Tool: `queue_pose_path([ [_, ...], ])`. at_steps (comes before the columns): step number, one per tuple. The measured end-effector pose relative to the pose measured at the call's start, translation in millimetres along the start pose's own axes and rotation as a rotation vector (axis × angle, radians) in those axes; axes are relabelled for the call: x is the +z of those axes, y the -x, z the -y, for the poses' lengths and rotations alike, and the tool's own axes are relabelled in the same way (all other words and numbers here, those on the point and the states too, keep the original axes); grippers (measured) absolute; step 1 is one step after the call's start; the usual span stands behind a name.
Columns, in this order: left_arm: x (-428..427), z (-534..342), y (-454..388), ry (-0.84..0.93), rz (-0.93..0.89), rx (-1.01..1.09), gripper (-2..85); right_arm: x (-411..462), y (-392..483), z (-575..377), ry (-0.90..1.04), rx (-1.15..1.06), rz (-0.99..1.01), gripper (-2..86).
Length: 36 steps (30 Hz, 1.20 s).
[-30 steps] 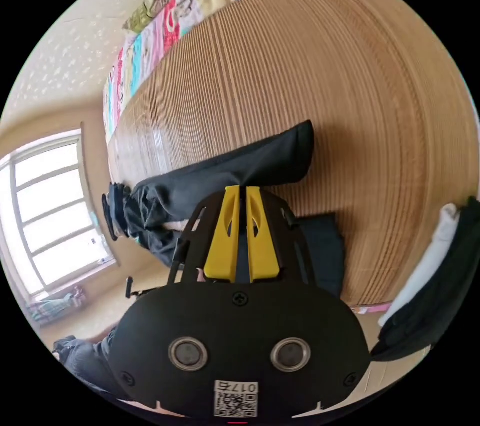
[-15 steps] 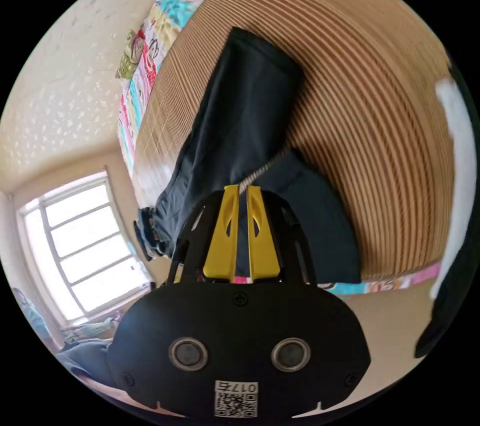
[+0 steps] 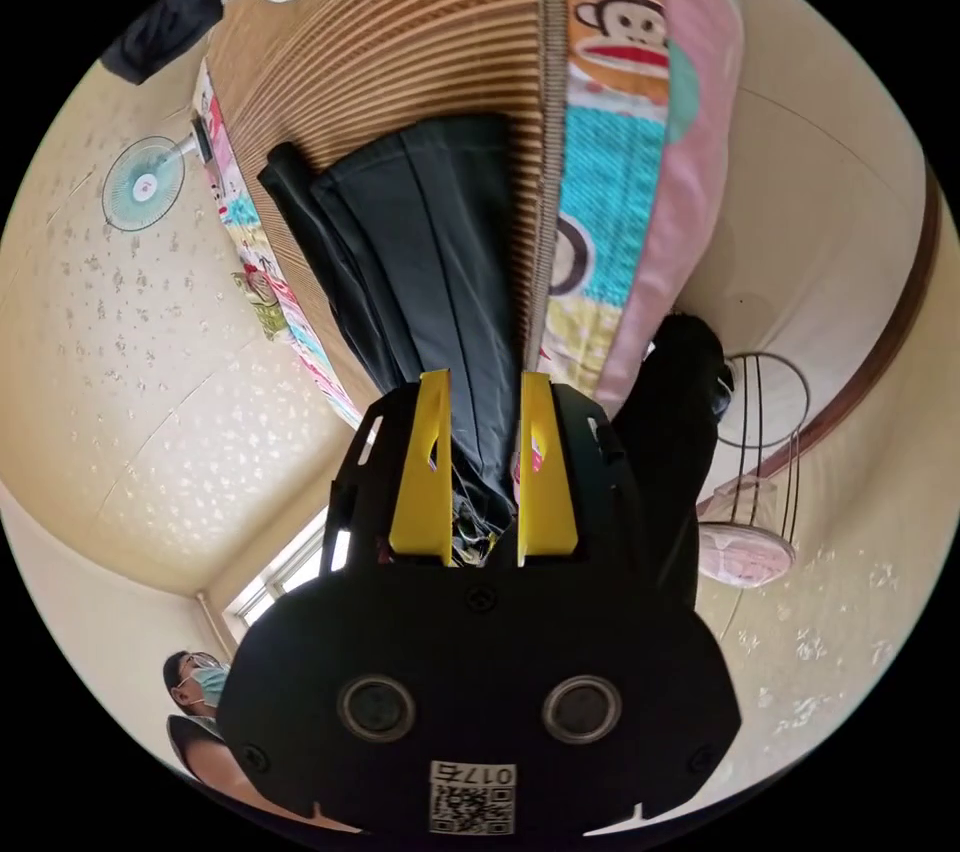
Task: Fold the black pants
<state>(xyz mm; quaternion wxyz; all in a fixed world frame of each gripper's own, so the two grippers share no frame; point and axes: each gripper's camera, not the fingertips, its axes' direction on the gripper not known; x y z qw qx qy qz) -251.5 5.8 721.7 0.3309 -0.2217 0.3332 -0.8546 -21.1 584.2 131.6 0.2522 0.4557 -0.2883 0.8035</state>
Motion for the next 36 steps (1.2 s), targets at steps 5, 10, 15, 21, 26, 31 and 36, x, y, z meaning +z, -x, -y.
queue_pose_path([
  [5,1.9,-8.0,9.4,0.066,-0.004,0.112,4.2,8.2,-4.3,-4.9,0.026,-0.01,0.035,11.2],
  [10,-30.0,-21.2,42.6,0.12,-0.14,0.198,4.1,16.5,5.2,4.5,0.004,-0.06,0.006,12.1],
  [15,-58.0,-35.0,50.8,0.134,-0.129,0.239,4.1,17.3,2.5,12.0,-0.07,-0.033,-0.122,13.1],
  [21,-78.1,-43.1,60.5,0.113,-0.151,0.236,4.1,14.0,-6.5,20.7,-0.093,-0.018,-0.133,13.0],
  [26,-87.1,-52.0,65.7,0.099,-0.153,0.235,4.1,10.3,2.8,9.8,-0.086,-0.119,-0.189,12.1],
  [31,-88.4,-58.5,72.7,0.097,-0.164,0.207,4.1,13.8,-10.4,17.2,-0.041,-0.156,-0.182,10.2],
  [36,-94.4,-64.0,70.9,0.101,-0.223,0.215,4.1,6.7,-12.1,21.3,-0.019,-0.175,0.058,3.4],
])
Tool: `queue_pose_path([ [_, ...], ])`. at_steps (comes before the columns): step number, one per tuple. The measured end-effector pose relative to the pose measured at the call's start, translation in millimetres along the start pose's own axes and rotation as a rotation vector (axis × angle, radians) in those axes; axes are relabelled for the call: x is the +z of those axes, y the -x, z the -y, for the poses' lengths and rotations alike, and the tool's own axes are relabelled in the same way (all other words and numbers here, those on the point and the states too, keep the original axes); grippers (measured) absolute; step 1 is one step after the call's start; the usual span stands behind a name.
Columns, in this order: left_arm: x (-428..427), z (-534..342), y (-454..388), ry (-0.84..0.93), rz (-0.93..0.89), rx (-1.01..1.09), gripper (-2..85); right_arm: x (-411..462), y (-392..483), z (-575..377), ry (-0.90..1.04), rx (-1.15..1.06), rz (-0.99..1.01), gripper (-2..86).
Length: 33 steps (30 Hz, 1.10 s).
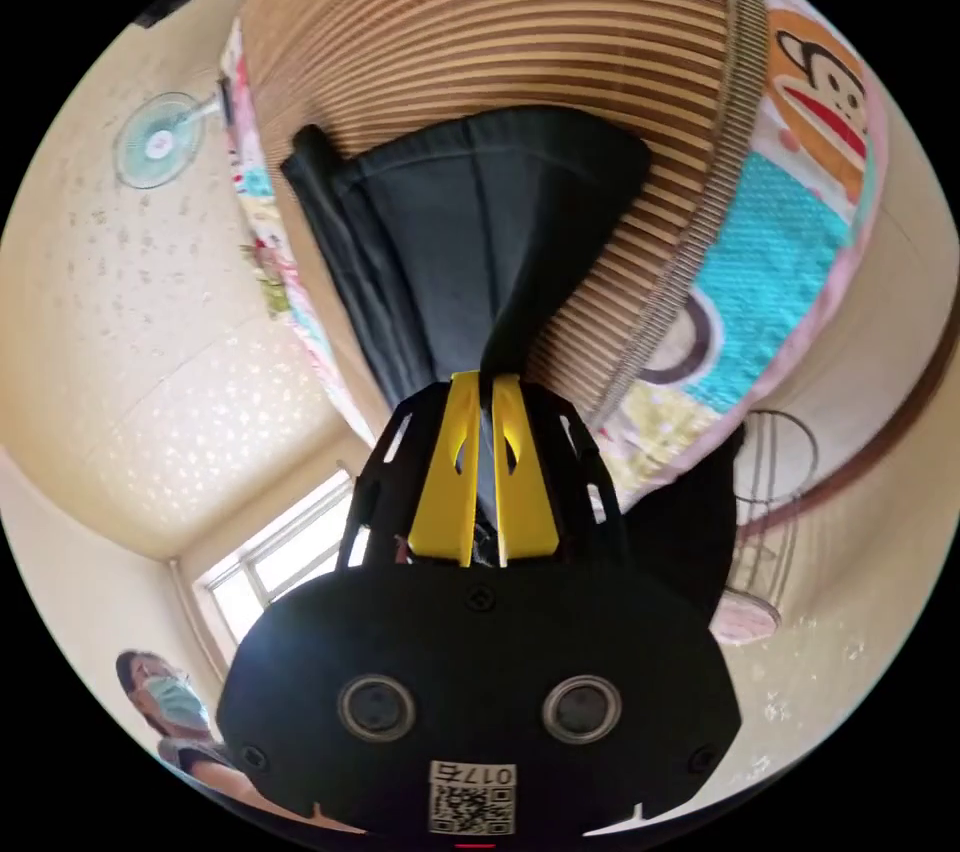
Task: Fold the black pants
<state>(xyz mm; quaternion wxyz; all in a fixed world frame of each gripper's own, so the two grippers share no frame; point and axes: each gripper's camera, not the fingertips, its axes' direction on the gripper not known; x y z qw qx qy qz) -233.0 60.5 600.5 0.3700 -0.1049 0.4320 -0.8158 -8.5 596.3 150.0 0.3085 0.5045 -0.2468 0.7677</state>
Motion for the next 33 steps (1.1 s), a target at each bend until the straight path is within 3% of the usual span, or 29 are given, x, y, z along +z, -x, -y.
queue_pose_path([
  [3,-4.9,-9.6,-10.8,-0.012,-0.089,0.083,4.0,-17.9,25.2,-10.6,0.007,-0.149,0.183,2.4],
  [10,-10.5,-49.7,-39.0,-0.115,-0.333,0.117,3.9,-84.3,110.7,-54.6,-0.166,-0.356,0.237,1.6],
  [14,3.5,-21.3,-98.7,-0.147,-0.314,0.163,3.9,-79.7,192.6,-28.4,-0.255,-0.384,0.055,1.5],
  [19,57.8,65.7,-184.1,-0.14,-0.256,0.134,5.2,19.0,302.0,58.7,-0.198,-0.463,-0.099,1.7],
  [21,75.6,88.8,-207.5,-0.177,-0.227,0.09,6.0,75.8,341.8,91.0,-0.153,-0.464,-0.275,1.8],
  [23,86.0,95.8,-239.7,-0.288,-0.179,0.047,6.7,106.0,361.2,95.6,-0.169,-0.473,-0.382,1.6],
  [25,101.3,95.0,-266.8,-0.286,-0.125,0.085,7.2,138.4,370.9,97.6,-0.122,-0.512,-0.44,1.2],
  [28,149.6,90.0,-311.9,-0.09,0.047,0.277,7.2,204.5,358.6,101.6,0.112,-0.604,-0.565,0.7],
  [31,207.4,66.9,-334.7,0.134,0.353,0.457,6.6,263.6,309.6,101.5,0.386,-0.623,-0.829,0.5],
  [33,240.4,51.2,-329.2,0.284,0.539,0.507,5.2,286.1,248.4,92.4,0.544,-0.577,-1.11,0.5],
])
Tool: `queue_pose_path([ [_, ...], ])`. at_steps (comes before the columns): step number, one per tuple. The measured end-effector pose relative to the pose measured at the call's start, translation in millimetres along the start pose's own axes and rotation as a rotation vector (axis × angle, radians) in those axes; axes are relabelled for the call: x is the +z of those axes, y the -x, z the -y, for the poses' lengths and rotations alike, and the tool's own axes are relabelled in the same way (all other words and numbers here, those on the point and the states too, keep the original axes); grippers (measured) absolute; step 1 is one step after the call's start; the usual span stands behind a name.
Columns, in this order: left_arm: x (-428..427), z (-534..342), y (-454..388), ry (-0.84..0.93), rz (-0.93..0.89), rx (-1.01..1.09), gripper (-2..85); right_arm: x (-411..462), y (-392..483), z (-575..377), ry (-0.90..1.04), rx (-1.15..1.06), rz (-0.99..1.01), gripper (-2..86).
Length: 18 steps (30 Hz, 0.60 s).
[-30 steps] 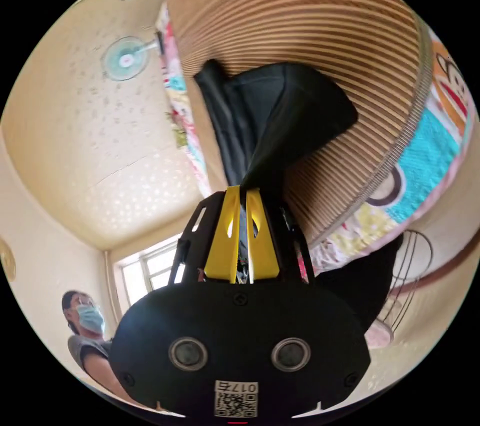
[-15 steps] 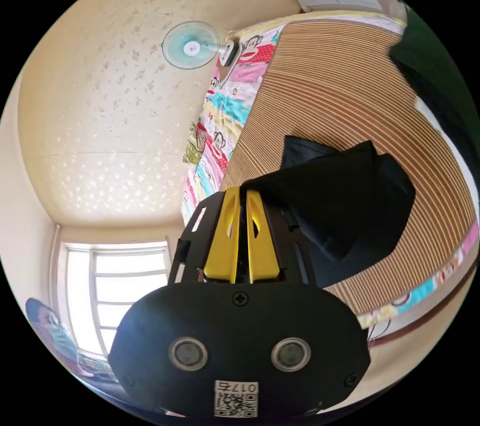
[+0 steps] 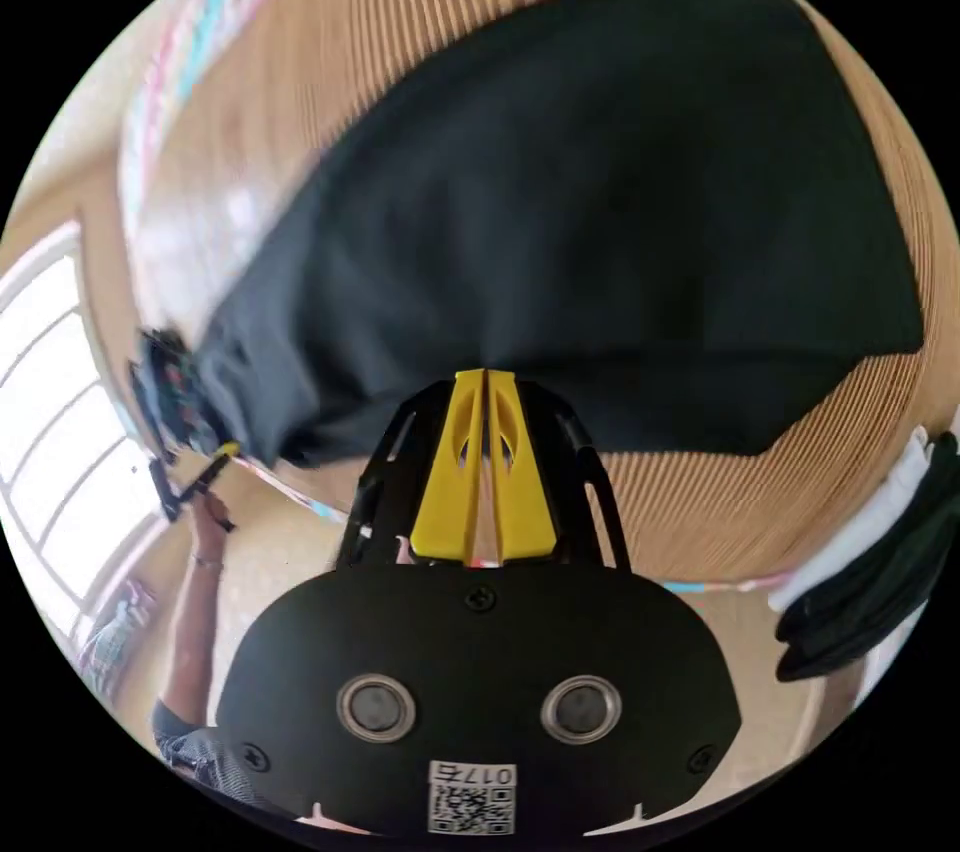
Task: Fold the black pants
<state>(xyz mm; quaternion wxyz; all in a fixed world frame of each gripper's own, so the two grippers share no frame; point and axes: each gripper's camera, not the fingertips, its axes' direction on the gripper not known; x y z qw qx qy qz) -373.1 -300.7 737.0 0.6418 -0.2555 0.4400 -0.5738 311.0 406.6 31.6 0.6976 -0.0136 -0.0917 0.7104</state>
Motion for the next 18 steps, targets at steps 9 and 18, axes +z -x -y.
queue_pose_path([
  [9,31.5,-72.2,8.0,0.164,0.203,-0.149,-0.5,58.5,-103.6,-122.3,-0.107,0.199,0.483,1.9],
  [18,14.1,-65.8,-86.8,-0.147,-0.247,-0.006,9.7,86.5,-229.1,-212.1,-0.748,0.866,1.281,11.2],
])
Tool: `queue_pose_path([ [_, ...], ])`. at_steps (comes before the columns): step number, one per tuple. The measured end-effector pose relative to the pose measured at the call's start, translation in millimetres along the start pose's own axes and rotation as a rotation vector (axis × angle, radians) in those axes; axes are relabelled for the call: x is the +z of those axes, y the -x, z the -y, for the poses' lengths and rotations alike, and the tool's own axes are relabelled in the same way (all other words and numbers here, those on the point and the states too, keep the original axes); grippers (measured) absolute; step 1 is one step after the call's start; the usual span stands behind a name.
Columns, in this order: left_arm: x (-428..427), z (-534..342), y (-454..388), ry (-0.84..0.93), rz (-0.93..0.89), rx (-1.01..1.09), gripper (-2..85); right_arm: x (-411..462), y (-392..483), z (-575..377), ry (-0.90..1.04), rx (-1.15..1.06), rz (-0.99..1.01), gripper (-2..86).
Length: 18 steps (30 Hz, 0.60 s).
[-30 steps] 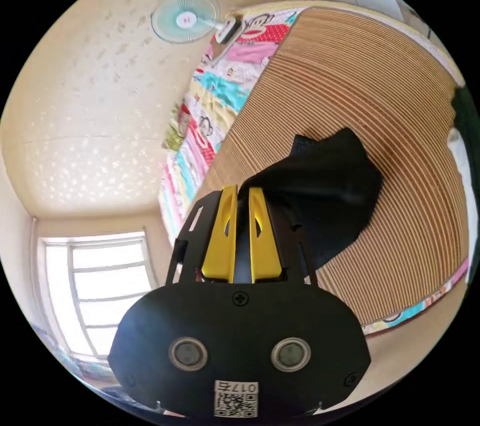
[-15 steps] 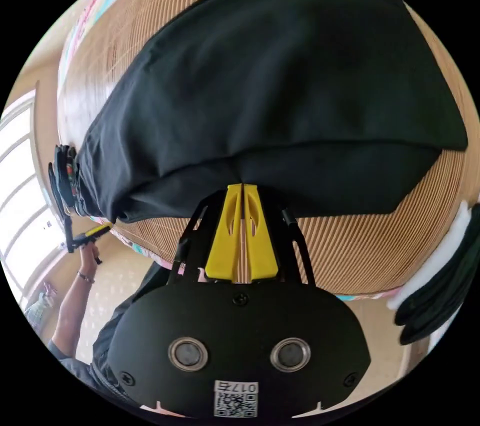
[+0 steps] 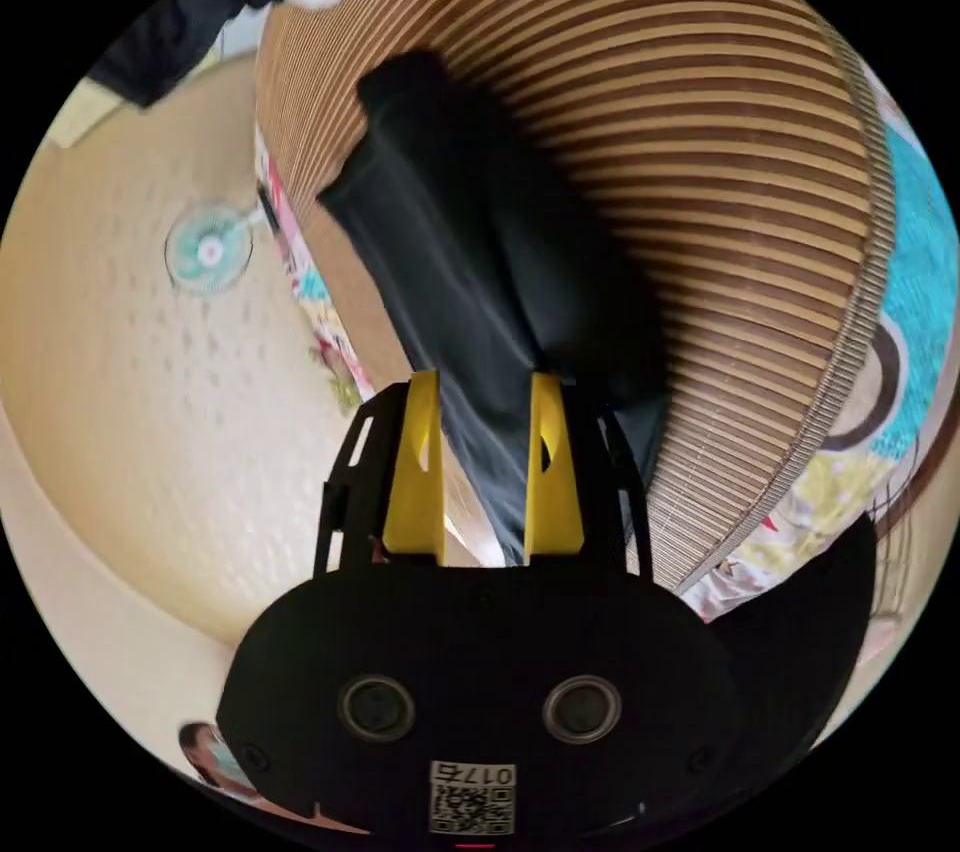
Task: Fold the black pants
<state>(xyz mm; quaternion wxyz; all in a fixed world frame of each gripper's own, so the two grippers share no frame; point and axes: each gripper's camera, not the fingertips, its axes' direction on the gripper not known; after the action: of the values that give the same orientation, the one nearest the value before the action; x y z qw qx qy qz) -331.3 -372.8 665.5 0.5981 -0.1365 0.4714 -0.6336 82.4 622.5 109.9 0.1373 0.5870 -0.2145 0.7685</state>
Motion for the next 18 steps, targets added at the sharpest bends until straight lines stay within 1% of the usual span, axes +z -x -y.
queue_pose_path([
  [2,22.6,15.5,-54.9,0.005,0.032,0.139,11.4,-0.5,-1.7,3.7,-0.041,0.037,0.009,11.3],
  [3,30.5,19.6,-69.3,0.019,0.049,0.18,12.0,2.1,0.6,6.1,-0.048,0.025,0.007,11.3],
  [5,73.2,31.7,-126.6,0.136,0.184,0.381,13.6,5.7,5.6,10.4,-0.038,-0.018,-0.004,11.1],
  [6,86.5,32.4,-139.9,0.175,0.233,0.438,13.7,7.5,7.5,13.7,-0.026,-0.042,0.001,10.9],
  [7,114.7,31.1,-161.6,0.257,0.335,0.543,13.8,8.2,7.7,15.6,-0.02,-0.05,0.009,10.7],
  [8,143.3,27.6,-174.8,0.341,0.434,0.616,13.8,8.9,6.7,20.0,-0.007,-0.057,0.039,9.6],
  [9,156.1,25.4,-178.9,0.376,0.478,0.644,13.5,9.1,3.7,24.6,0.004,-0.038,0.061,7.6],
  [10,174.6,20.3,-185.0,0.42,0.538,0.698,13.0,9.2,1.9,27.0,0.011,-0.022,0.067,6.1],
  [11,183.2,17.4,-189.8,0.406,0.632,0.722,7.2,9.4,-0.5,31.9,0.026,0.004,0.084,3.9],
  [12,184.2,17.3,-192.2,0.391,0.676,0.727,4.3,7.6,1.0,37.2,0.033,-0.012,0.15,2.4],
  [14,169.7,20.7,-204.0,0.356,0.606,0.731,2.0,4.0,10.4,46.8,0.065,-0.064,0.276,1.6],
  [15,161.5,19.9,-207.8,0.327,0.577,0.734,1.7,-0.3,23.2,51.8,0.106,-0.125,0.316,1.4],
  [16,141.9,14.9,-216.1,0.247,0.527,0.75,1.2,-3.2,31.0,53.4,0.133,-0.164,0.318,1.4],
  [17,124.6,8.6,-223.7,0.195,0.484,0.76,0.9,-9.8,47.9,54.1,0.201,-0.264,0.282,1.5],
  [18,118.1,5.5,-226.9,0.184,0.462,0.762,0.9,-15.4,60.3,51.7,0.273,-0.349,0.187,1.8],
])
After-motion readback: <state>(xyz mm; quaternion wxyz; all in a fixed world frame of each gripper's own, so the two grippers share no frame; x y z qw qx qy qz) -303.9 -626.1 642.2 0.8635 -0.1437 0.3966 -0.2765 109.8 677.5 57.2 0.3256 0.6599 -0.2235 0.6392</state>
